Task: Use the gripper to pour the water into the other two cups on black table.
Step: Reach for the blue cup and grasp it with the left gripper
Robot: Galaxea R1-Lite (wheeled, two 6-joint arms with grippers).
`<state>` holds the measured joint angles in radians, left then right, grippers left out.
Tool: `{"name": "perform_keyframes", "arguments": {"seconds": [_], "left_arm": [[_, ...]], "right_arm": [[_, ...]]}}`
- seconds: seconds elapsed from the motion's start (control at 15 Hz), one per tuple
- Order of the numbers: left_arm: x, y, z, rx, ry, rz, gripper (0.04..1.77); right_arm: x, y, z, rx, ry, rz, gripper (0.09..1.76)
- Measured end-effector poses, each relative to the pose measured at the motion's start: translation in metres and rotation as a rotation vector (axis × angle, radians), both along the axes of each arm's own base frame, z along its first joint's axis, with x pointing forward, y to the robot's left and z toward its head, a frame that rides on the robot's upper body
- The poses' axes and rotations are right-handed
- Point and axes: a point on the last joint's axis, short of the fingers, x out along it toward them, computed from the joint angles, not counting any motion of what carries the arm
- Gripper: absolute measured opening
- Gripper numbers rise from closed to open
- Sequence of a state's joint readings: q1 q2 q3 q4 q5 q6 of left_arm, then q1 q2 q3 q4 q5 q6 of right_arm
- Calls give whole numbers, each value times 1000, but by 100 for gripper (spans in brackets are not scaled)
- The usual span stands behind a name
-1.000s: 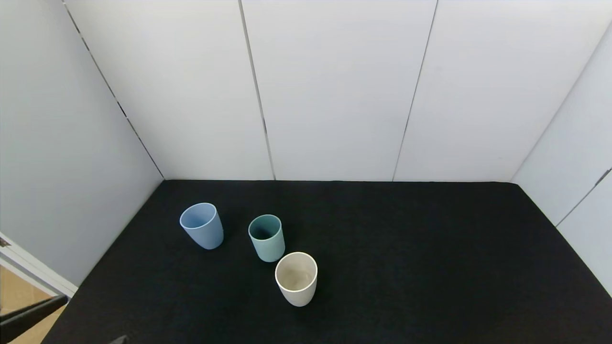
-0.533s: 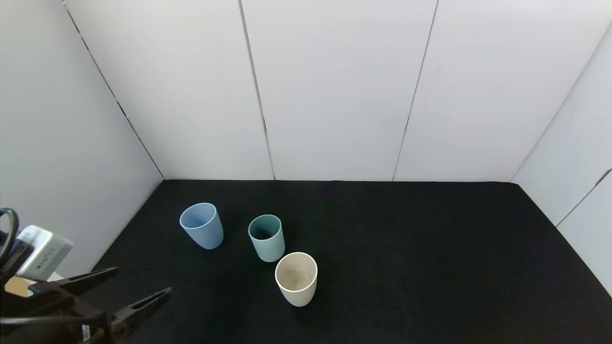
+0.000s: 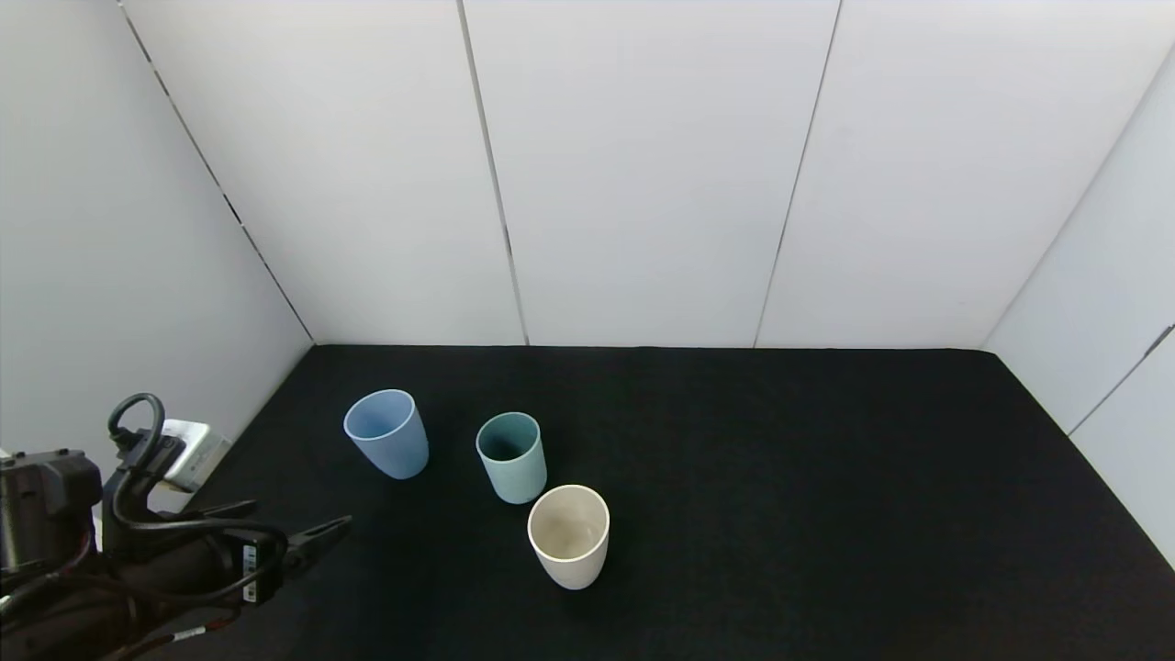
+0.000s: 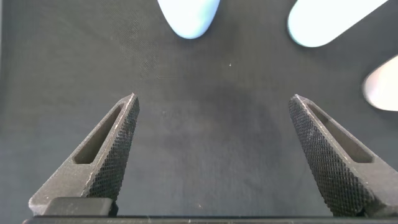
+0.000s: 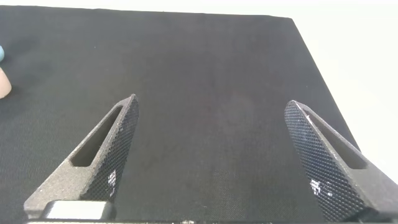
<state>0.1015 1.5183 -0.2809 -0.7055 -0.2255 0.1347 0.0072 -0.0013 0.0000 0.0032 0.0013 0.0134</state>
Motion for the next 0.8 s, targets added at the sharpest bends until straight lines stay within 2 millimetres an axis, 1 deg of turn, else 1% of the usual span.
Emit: {"name": "perform_keyframes", "arguments": {"seconds": [0.27, 0.4, 0.6, 0.8], "left_arm": [[8, -10, -17, -5, 77, -46, 172], [17, -10, -22, -4, 83, -48, 172], [37, -10, -29, 4, 11, -46, 172], [55, -9, -43, 17, -54, -31, 172]], "right_arm": [[0, 0, 0, 0, 0, 0, 171], [0, 0, 0, 0, 0, 0, 171], [0, 0, 0, 0, 0, 0, 171], [0, 0, 0, 0, 0, 0, 171]]}}
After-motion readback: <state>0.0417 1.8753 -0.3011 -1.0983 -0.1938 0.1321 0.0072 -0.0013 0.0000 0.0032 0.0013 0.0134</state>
